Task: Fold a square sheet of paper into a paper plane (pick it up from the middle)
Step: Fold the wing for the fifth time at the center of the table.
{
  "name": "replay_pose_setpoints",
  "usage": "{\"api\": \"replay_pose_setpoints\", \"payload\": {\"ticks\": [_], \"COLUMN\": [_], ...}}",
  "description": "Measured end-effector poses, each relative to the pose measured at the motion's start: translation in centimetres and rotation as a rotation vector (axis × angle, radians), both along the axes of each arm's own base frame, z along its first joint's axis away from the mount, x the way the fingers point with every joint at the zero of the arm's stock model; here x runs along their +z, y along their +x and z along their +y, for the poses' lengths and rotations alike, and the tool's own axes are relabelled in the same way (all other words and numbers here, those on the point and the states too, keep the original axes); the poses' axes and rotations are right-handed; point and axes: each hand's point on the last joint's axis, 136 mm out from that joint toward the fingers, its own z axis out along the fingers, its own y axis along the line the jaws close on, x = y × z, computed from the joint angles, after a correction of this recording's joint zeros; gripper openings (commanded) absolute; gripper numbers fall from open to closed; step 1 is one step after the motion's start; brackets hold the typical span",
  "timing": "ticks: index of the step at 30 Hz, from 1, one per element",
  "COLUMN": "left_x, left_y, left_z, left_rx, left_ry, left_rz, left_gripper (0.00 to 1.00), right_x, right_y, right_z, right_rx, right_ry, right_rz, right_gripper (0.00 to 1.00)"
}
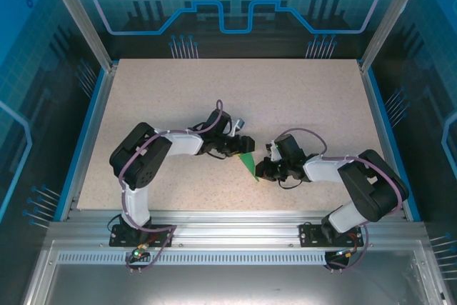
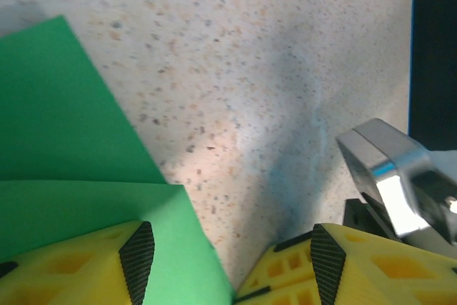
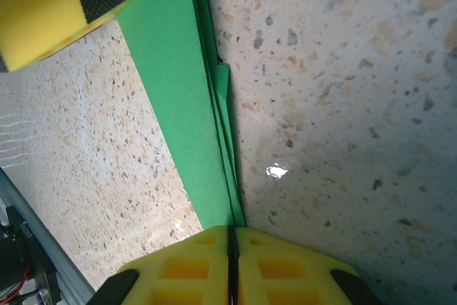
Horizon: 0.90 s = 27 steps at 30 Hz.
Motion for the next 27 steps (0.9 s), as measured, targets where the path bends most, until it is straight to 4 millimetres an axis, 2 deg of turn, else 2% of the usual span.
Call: {"api": "replay_pose_setpoints", "payload": {"ticks": [8, 17, 24, 27], "left_x": [-0.1, 0.1, 0.6, 1.1], "left_y": [0.6, 3.9, 7.5, 8.4], "left_z": [0.8, 2.6, 4.8, 5.6], "left_rx": [-0.024, -0.012, 0.031, 0.047], "left_ry": [-0.021, -0.031, -0.018, -0.014], "left_rz": [-0.013, -0.047, -0.072, -0.077], "left_gripper": [0.64, 0.65, 0.65, 0.65], "right_x": [0.0, 0.1, 0.1, 0.2], "right_y": [0.0, 0.0, 0.0, 0.0], "right_z": [0.0, 0.0, -0.1, 0.0], "right_rx": [0.005, 0.010, 0.015, 0.016], "right_ry": [-0.003, -0.003, -0.006, -0.005], "right_rz": [-0.004, -0.014, -0.018, -0.018], "right_gripper": [0.09, 0.09, 0.09, 0.09]}}
